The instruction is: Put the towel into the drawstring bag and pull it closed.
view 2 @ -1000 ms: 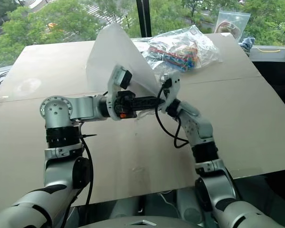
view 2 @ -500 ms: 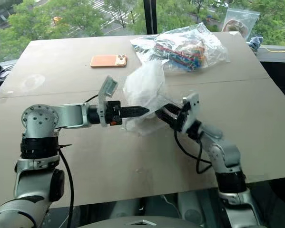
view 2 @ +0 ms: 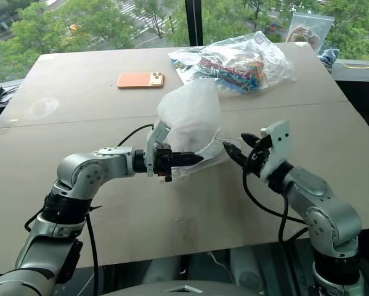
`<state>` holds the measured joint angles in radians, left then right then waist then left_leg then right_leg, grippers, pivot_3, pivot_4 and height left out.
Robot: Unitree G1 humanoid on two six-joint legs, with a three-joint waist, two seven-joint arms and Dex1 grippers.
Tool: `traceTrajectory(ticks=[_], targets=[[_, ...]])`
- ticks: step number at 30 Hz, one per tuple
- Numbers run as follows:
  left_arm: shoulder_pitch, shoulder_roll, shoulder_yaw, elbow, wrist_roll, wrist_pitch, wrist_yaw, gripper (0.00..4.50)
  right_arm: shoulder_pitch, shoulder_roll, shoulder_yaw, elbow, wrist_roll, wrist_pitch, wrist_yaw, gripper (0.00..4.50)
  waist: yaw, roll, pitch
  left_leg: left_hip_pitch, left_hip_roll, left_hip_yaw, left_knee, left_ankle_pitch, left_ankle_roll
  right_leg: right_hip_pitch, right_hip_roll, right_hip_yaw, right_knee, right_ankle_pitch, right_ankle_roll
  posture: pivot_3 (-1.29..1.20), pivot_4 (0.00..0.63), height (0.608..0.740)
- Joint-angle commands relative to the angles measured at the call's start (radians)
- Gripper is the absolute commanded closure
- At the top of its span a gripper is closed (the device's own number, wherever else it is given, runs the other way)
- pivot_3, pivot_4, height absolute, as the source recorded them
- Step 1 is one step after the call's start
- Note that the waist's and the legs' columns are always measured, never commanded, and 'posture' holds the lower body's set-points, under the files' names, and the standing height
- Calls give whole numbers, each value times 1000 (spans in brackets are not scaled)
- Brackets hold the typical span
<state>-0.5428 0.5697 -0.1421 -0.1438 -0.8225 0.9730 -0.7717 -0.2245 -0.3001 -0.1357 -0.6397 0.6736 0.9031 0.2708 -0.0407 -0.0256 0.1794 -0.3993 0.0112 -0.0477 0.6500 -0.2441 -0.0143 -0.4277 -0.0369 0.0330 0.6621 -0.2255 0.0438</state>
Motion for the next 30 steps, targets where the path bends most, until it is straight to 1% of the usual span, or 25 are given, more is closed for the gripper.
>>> traceTrajectory(ticks=[1,6,10,11,12,14,17,20,23,25,26,28,29,30], targets=[[-12,-8,-14,-28,47,-48,-41,4500,-54,46,-14,22,45,35,-65,1328,1,0,0,0,0,0,0,0,0,0,0,0,0,0,0,0,150,740],[-16,-22,-16,-17,86,-66,-63,4500,-107,96,8,74,70,54,-92,1328,2,0,0,-1,0,0,0,0,0,0,0,0,-1,0,0,0,150,740],[-13,-37,-14,-16,112,-79,-70,4500,-133,110,28,110,73,62,-90,1328,1,0,0,-1,0,0,0,0,0,0,0,0,-1,0,0,0,150,740],[-11,-40,-12,-16,116,-81,-71,4500,-137,111,32,118,72,62,-88,1846,1,0,0,-1,0,-1,0,0,0,0,0,-1,-1,0,0,0,150,740],[-10,-43,-12,-15,122,-85,-72,4500,-142,108,39,128,64,58,-85,2137,1,0,0,-1,0,0,0,0,0,0,0,-1,-1,0,0,0,150,740],[-4,-47,-12,-18,134,-95,-74,4500,-153,106,46,142,62,50,-76,2992,1,0,0,-1,0,0,0,0,0,0,0,-1,-1,0,0,0,150,740],[1,-52,-4,-22,144,-102,-73,4500,-161,102,49,146,68,49,-67,4476,1,0,0,-1,0,0,0,0,0,0,0,-1,0,0,0,0,150,740],[13,-54,13,-22,156,-146,-81,4500,-162,96,39,144,68,39,-63,4476,1,0,0,-1,0,-1,0,0,0,0,0,-1,0,0,0,0,150,740],[24,-56,103,-33,63,-122,-108,4500,-163,101,11,133,89,34,-71,4476,-1,0,0,-1,0,-1,0,0,0,0,0,-1,0,0,0,0,150,740],[8,-66,202,-12,-35,-43,-66,3953,-167,103,-10,133,106,28,-79,4500,-1,0,0,-1,0,-1,0,0,0,0,0,-1,0,0,0,0,150,740],[4,-59,232,-1,-54,-18,-52,3670,-169,104,-19,134,112,24,-83,4500,0,0,0,-1,0,-1,0,0,0,0,0,-1,0,0,0,0,150,740],[27,-12,271,20,-27,-27,-52,2800,-173,113,-35,131,127,18,-94,4500,-2,0,0,-1,0,-1,0,0,0,0,0,-2,0,0,0,0,150,740],[45,16,306,54,-12,-34,-47,2237,-179,118,-48,130,138,16,-98,4500,-3,0,0,-1,0,-1,0,0,0,0,0,-2,0,0,0,0,150,740],[77,54,327,73,-3,-39,-68,1859,-186,121,-60,130,149,14,-102,4500,-5,0,0,-1,0,-1,0,0,0,0,0,-1,0,0,0,0,150,740]])
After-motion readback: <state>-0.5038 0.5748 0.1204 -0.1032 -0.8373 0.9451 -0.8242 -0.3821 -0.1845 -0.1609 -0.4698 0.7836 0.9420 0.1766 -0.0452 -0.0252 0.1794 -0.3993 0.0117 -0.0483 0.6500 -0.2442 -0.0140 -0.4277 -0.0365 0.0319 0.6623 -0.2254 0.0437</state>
